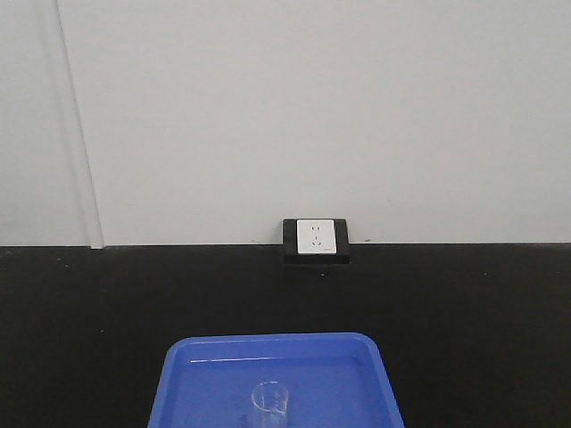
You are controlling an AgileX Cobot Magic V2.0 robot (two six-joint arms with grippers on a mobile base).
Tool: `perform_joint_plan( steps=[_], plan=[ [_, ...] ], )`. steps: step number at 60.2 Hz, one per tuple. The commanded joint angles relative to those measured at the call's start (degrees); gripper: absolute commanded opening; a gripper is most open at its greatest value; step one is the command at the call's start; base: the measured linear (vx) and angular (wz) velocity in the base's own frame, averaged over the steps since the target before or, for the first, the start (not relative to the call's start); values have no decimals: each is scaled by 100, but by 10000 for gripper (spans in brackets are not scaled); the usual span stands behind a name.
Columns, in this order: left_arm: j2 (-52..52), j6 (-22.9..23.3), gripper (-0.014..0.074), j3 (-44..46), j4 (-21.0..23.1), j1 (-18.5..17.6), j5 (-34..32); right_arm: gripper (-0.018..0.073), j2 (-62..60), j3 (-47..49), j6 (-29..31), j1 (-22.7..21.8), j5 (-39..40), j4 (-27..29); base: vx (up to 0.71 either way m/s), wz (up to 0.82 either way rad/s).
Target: Move beaker to silver tray on left bench
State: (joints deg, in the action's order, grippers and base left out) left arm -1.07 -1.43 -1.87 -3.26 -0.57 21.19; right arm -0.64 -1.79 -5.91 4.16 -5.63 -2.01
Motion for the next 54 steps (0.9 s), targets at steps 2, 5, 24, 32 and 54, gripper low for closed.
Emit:
perform_joint_plan(
  steps=[2, 5, 24, 32, 54],
  plan=[
    [-43, 10, 1, -114, 16, -33, -428, -11, -70, -28, 27, -31, 499, -43, 0, 0],
    [-43, 10, 1, -114, 16, -33, -428, -11, -70, -28, 27, -31, 499, -43, 0, 0],
    [-43, 10, 1, -114, 16, -33, -428, -11, 81, 661, 87, -31, 1298, -43, 0, 0],
    [-43, 10, 1, -114, 16, -33, -428, -11, 1052, 1912, 311, -31, 1298, -95, 0, 0],
    [-43, 10, 1, -114, 16, -33, -428, -11, 4478, 3996, 406, -31, 1164, 47, 0, 0]
  ],
)
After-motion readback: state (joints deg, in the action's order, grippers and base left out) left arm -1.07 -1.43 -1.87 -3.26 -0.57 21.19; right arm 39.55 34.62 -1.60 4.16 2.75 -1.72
